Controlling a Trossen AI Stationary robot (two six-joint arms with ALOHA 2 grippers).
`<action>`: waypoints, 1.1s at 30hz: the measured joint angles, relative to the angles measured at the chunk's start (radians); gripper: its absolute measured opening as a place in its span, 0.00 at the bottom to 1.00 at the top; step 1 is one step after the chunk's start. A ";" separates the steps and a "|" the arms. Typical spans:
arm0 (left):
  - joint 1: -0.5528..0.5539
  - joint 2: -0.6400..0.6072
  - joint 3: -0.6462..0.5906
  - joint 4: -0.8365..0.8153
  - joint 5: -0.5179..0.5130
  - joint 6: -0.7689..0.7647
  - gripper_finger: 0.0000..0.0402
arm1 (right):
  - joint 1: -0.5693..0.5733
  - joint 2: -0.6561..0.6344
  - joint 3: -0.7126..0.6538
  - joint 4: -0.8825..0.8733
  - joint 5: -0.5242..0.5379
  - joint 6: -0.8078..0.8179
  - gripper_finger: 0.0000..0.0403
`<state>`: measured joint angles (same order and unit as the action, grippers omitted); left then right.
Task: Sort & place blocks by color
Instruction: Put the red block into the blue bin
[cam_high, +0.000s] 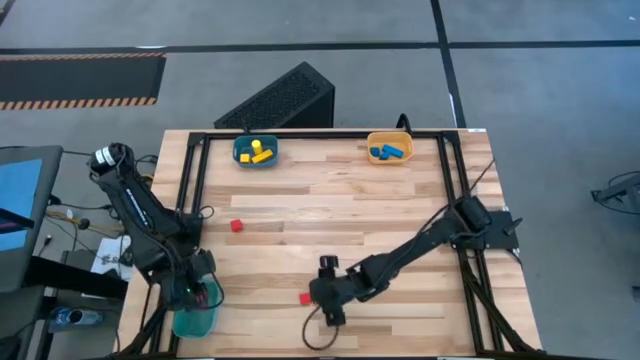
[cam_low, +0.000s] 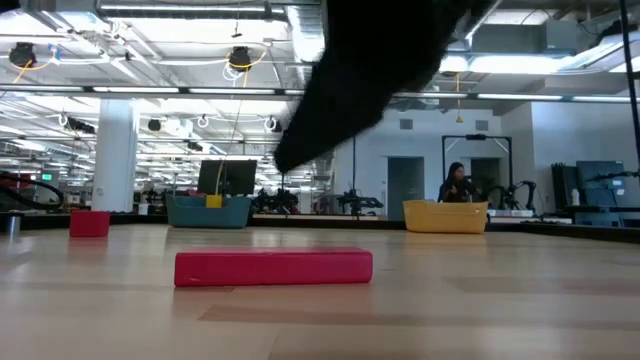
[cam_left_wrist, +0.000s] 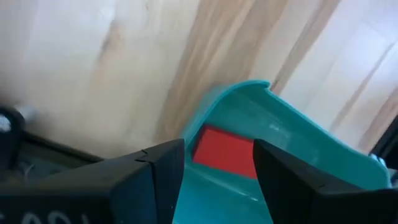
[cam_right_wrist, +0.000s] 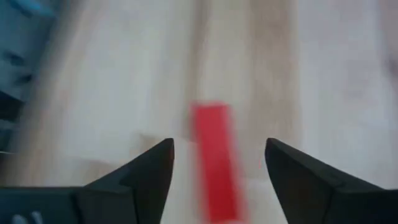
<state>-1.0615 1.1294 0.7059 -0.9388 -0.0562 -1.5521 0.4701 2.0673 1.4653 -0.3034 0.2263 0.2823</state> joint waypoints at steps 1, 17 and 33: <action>-0.005 0.000 0.000 0.008 0.007 -0.017 0.43 | -0.009 0.011 -0.001 -0.005 -0.015 0.006 0.69; -0.043 0.000 0.065 0.101 -0.317 -0.124 0.43 | -0.024 0.098 0.003 -0.061 -0.129 0.002 0.68; 0.196 0.000 0.070 0.244 -0.414 0.249 0.43 | -0.063 0.050 -0.004 -0.122 -0.092 0.138 0.26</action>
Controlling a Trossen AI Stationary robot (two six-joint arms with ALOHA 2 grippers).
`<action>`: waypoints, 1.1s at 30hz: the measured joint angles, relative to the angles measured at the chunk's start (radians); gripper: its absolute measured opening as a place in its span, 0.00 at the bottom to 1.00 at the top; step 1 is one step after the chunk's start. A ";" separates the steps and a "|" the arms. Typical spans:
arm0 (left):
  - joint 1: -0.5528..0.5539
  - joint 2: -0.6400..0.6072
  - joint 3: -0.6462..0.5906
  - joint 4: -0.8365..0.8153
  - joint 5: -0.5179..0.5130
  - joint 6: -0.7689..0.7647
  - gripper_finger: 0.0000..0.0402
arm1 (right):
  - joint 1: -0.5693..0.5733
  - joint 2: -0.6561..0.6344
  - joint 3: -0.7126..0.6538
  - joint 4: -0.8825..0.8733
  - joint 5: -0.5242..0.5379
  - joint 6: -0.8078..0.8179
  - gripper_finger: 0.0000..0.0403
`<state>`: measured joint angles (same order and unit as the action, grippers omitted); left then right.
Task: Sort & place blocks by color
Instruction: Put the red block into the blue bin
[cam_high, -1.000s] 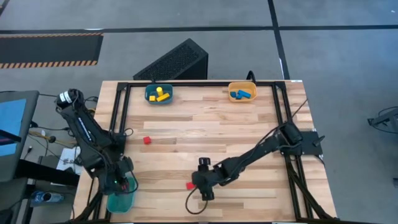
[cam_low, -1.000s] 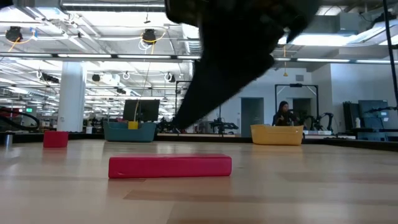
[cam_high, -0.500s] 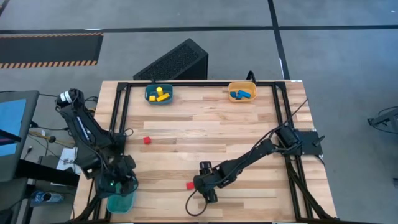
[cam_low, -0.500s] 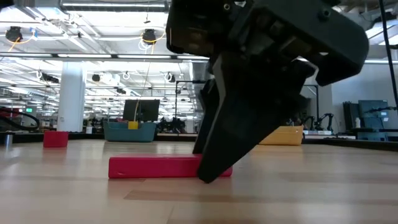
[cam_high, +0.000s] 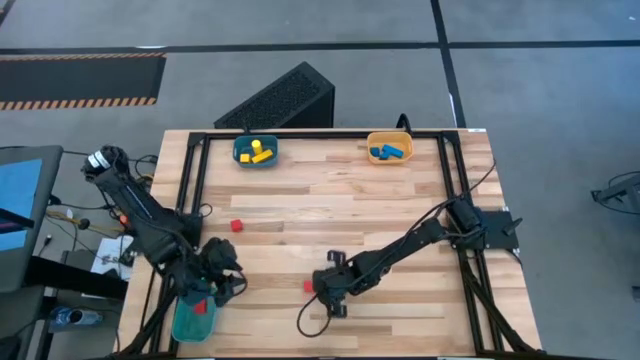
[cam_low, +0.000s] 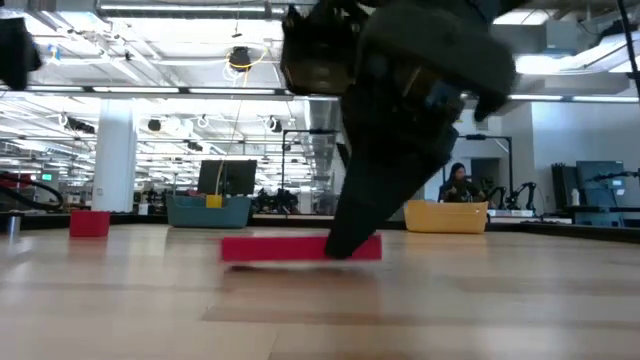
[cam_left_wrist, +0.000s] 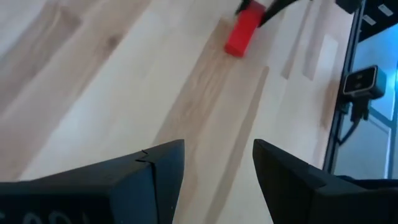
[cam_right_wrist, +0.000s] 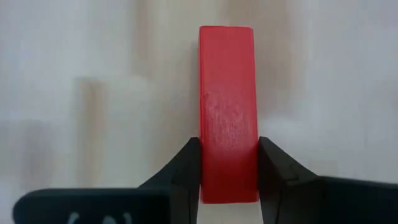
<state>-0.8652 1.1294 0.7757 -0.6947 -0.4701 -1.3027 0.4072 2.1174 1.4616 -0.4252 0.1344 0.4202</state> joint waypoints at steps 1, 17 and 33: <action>0.021 0.000 0.000 0.011 0.003 0.035 0.43 | -0.004 -0.011 -0.001 -0.003 0.011 0.002 0.26; 0.361 0.000 0.000 0.492 0.022 0.678 0.44 | -0.076 -0.310 0.002 -0.012 0.211 -0.129 0.28; 0.376 0.000 0.000 0.680 -0.075 1.007 0.70 | -0.102 -0.364 0.003 0.183 0.158 -0.341 0.28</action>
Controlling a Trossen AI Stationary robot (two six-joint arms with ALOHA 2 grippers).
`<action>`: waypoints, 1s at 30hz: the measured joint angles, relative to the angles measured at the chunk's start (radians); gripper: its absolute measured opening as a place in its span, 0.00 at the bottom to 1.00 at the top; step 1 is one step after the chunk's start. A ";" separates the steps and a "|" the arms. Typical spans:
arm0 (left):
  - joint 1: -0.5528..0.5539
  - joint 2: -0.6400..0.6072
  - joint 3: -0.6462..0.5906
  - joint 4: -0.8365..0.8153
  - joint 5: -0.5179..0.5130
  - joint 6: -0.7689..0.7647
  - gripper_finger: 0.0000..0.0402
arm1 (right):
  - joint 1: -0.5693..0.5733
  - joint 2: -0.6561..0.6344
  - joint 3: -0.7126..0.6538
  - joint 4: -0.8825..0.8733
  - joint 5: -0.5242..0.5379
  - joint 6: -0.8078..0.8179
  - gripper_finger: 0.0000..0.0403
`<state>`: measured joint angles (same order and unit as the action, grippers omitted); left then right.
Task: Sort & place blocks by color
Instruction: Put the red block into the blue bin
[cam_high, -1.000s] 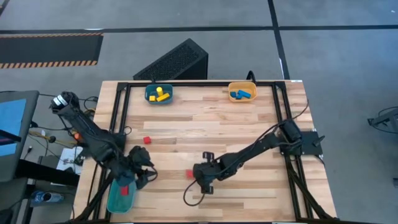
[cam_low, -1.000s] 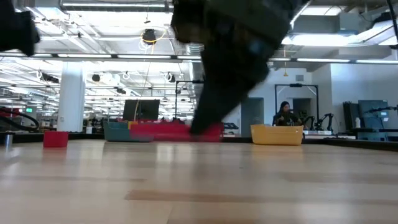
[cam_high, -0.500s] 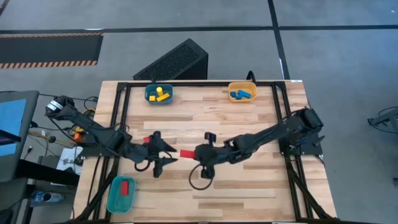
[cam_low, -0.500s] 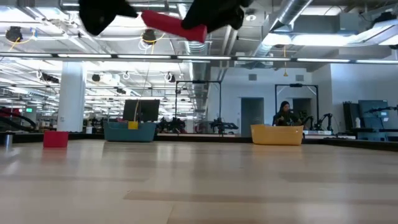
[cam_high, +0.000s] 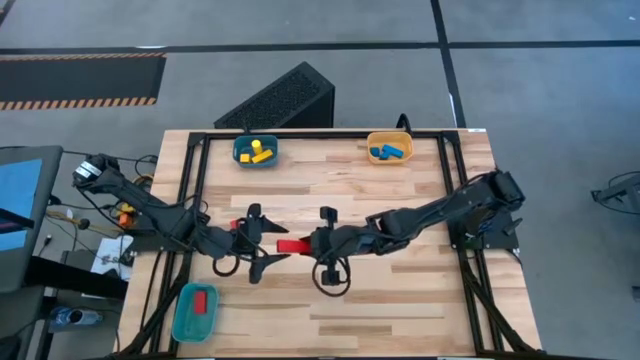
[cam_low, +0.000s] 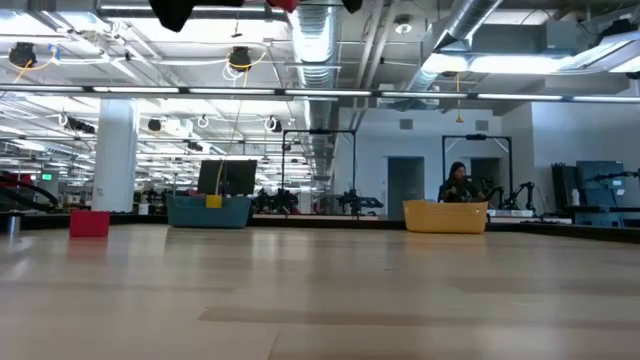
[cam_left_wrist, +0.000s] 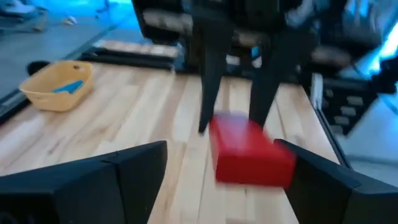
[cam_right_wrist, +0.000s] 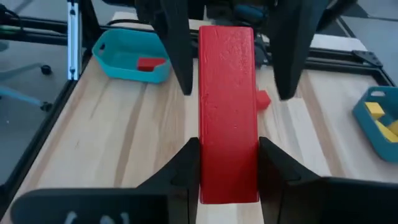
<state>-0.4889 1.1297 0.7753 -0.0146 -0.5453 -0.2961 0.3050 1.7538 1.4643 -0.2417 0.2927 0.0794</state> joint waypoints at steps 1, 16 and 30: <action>0.000 0.000 0.000 0.017 -0.016 -0.009 0.69 | -0.002 0.000 0.000 -0.003 -0.003 -0.001 0.28; 0.001 0.000 0.000 0.084 -0.004 -0.001 0.38 | 0.007 0.002 0.000 0.075 0.003 0.053 0.28; -0.019 -0.001 0.000 0.111 0.088 -0.028 0.25 | 0.060 0.003 0.000 0.113 0.026 0.174 0.30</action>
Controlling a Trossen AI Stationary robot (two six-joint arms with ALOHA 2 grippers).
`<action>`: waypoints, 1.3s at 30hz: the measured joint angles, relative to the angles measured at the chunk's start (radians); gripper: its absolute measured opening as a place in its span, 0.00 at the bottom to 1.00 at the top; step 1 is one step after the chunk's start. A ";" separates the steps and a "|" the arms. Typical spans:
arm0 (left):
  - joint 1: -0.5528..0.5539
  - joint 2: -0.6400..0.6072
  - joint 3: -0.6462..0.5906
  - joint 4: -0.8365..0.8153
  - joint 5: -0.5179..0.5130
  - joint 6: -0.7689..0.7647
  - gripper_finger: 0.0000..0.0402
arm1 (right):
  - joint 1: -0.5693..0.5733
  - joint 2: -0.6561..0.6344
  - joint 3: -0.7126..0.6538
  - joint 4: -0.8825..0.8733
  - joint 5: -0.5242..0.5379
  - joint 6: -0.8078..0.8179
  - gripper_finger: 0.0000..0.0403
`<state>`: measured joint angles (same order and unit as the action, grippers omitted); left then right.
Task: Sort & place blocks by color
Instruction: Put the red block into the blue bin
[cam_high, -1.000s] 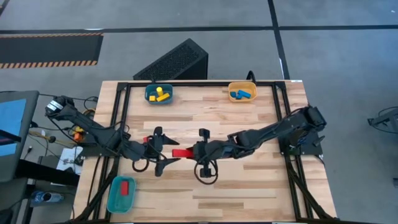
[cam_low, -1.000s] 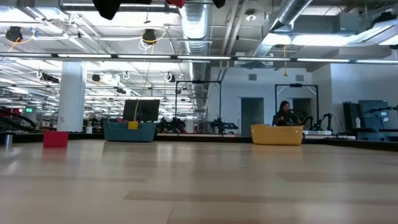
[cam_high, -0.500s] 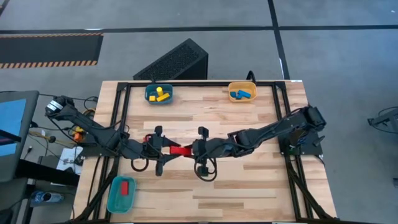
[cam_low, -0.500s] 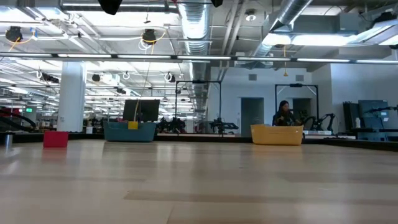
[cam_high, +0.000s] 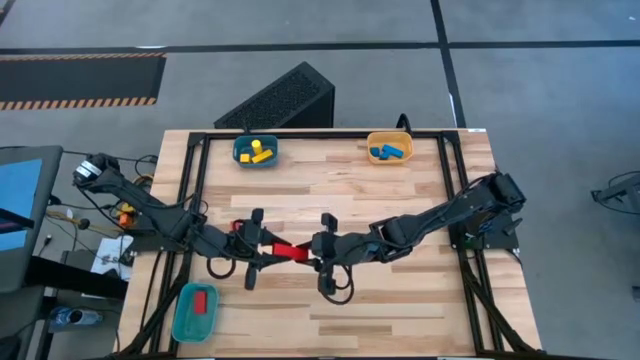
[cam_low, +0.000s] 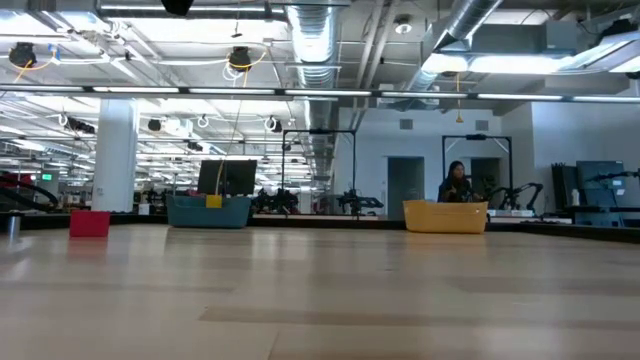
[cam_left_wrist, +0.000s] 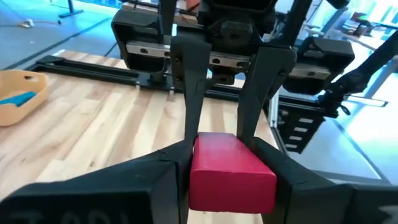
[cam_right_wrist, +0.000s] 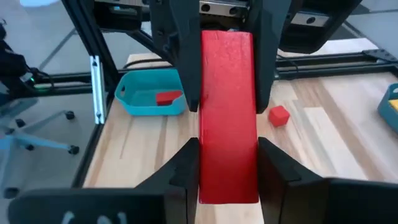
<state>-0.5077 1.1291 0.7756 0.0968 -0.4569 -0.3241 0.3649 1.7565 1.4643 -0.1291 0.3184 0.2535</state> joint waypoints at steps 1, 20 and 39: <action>-0.007 -0.002 0.000 -0.008 0.003 -0.009 0.25 | 0.000 0.000 0.000 0.000 -0.004 0.023 0.31; -0.345 -0.179 -0.001 -0.733 -0.032 -0.685 0.25 | 0.016 -0.001 0.002 -0.033 0.014 0.382 0.52; -0.700 -0.179 -0.001 -0.887 0.205 -1.033 0.25 | 0.058 0.109 0.002 0.137 0.022 0.688 0.36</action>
<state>-1.2074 0.9504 0.7742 -0.7902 -0.2523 -1.3567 0.4227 1.8653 1.4660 0.0077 0.3408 0.9415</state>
